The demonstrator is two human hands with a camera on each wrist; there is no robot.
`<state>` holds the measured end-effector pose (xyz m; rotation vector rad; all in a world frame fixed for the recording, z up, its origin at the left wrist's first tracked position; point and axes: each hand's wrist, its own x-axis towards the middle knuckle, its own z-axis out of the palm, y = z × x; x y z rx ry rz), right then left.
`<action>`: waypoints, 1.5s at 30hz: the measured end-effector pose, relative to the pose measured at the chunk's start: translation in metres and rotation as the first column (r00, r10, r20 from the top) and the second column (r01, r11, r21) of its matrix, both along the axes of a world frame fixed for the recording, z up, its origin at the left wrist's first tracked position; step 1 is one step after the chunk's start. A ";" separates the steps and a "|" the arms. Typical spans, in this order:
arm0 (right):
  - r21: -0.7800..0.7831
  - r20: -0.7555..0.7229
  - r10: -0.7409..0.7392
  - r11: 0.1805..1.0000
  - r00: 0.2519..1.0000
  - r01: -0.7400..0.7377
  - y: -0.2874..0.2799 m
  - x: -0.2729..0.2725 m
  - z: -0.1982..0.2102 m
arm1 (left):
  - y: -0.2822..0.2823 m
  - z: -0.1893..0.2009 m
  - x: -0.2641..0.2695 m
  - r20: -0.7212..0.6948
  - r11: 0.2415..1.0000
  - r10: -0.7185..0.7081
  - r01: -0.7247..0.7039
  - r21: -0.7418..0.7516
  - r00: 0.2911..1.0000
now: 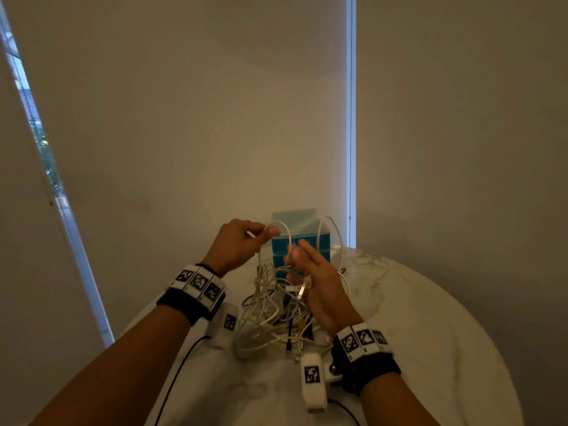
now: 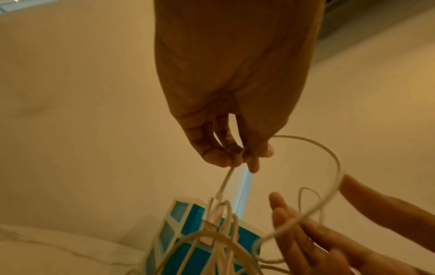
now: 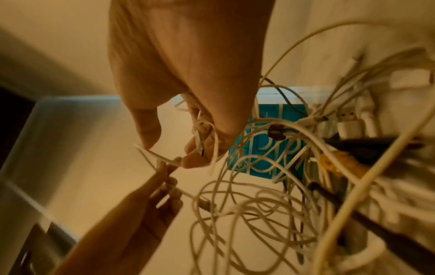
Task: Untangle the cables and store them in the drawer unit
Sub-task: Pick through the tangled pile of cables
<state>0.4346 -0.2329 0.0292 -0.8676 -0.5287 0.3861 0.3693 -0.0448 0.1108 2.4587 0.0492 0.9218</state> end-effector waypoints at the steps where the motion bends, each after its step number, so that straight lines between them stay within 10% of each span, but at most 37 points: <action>1: -0.051 0.067 -0.008 0.999 0.998 0.011 0.003 -0.004 -0.001 | -0.002 0.004 0.001 0.029 0.999 0.015 -0.013 -0.048 0.999; 6: -0.169 0.186 -0.006 0.985 0.982 0.038 0.009 -0.012 -0.006 | -0.018 0.015 0.006 0.027 0.937 -0.096 0.100 -0.336 0.995; 13: -0.202 0.312 -0.165 0.951 0.936 0.235 0.012 -0.015 -0.011 | -0.038 0.010 0.008 -0.099 0.893 -0.328 0.274 -0.356 0.940; 20: -0.065 -0.025 -0.236 0.970 0.971 0.234 0.000 -0.003 -0.010 | -0.014 -0.019 -0.002 -0.301 0.971 -0.159 0.093 -0.222 0.940; 24: 0.065 -0.191 -0.061 0.995 0.980 0.075 -0.010 0.004 -0.004 | -0.010 -0.044 -0.003 -0.452 0.987 -0.078 0.006 -0.157 0.888; 29: 0.275 -0.243 0.197 0.953 0.950 -0.127 -0.021 0.010 0.007 | -0.001 -0.052 0.010 -0.192 0.992 0.120 -0.126 -0.021 0.974; 34: 0.395 -0.200 0.410 0.865 0.890 -0.310 -0.029 0.008 0.006 | -0.025 -0.037 0.018 -0.049 0.983 -0.161 0.164 0.082 0.986; 41: 0.464 0.056 0.601 0.691 0.797 -0.554 -0.040 -0.004 0.016 | -0.036 -0.019 0.014 -0.503 0.889 -0.430 0.450 -0.089 0.750; 45: 0.463 0.078 0.588 0.694 0.805 -0.552 -0.047 0.000 0.014 | -0.035 -0.024 0.008 -0.437 0.898 -0.435 0.414 -0.148 0.787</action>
